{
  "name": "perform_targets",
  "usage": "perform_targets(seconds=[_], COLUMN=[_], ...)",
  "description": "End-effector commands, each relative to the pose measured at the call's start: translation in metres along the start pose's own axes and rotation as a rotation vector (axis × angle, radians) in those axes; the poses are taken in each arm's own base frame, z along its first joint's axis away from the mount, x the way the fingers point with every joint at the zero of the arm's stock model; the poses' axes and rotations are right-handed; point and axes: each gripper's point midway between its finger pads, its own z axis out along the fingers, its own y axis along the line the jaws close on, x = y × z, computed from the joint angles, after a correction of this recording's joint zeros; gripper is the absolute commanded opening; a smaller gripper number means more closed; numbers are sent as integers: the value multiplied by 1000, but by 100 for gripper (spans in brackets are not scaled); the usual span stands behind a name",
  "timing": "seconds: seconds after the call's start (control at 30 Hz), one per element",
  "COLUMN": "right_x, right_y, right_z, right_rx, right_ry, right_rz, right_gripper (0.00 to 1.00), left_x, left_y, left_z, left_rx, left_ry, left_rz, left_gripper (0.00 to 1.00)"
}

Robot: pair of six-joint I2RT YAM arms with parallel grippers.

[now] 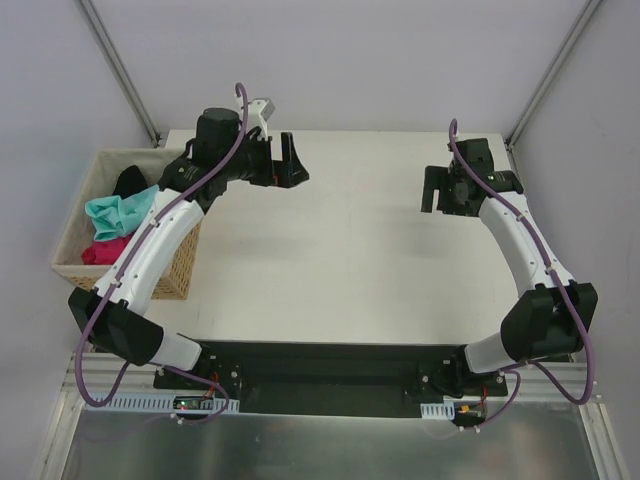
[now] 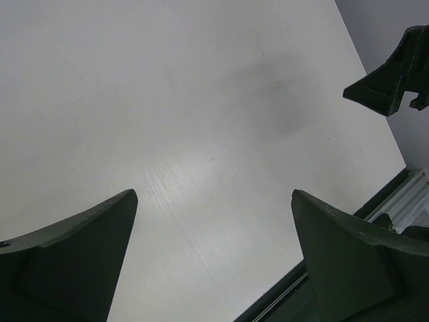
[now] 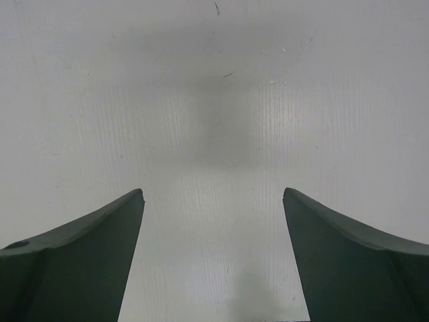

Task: Fold and stack the t-shirts
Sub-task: Grab crumpled tshirt from bin with the left arm

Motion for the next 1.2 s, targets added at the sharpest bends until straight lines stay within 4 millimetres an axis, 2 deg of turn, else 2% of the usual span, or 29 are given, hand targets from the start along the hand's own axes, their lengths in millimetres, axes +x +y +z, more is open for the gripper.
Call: perform_targets(seconds=[0.0,0.03,0.1,0.17,0.27,0.33,0.37,0.43,0.47,0.5,0.53,0.67,0.8,0.83,0.93,1.17], right_x=[-16,-15,-14,-13,-9,-8,-7,-6,-6,-6,-6,-7,-6,-7,-7,-6], right_y=[4,3,3,3,0,-1,-1,-2,-1,-1,1,4,6,6,9,10], right_z=[-13,-13,-12,-13,-14,-14,-15,-15,-14,-13,-13,-11,-8,-8,-6,0], right_rx=[-27,-25,-26,-26,-17,-12,-11,-12,-13,-13,-20,-34,-42,-45,-57,-59], right_ry=[-54,-51,-48,-49,-50,-50,-50,-49,-47,-47,-46,-34,-25,-24,-23,-4], right_rz=[0,1,-2,-2,-7,-10,-8,-10,-12,-10,-10,-8,-6,-4,-2,0], right_gripper=[89,89,89,89,89,89,89,89,89,89,89,89,89,89,89,89], left_x=[-21,-25,-31,-43,-55,-56,-57,-53,-51,-49,-46,-38,-27,-22,-10,13], left_y=[-27,-36,-40,-33,-4,14,35,55,62,74,78,98,122,134,152,176], left_z=[-12,-12,-13,-17,-28,-37,-43,-52,-57,-62,-68,-90,-116,-127,-140,-147], left_rx=[113,175,198,143,-34,-135,-262,-362,-400,-454,-480,-605,-766,-850,-977,-1047], left_ry=[-37,-32,-41,-90,-177,-211,-237,-250,-255,-261,-270,-310,-341,-334,-292,-269], left_rz=[-44,-61,-59,-34,-4,14,4,-10,-21,-33,-47,-74,-69,-65,-60,-176], left_gripper=[99,99,98,97,97,95,91,83,83,86,94,99,99,99,99,99])
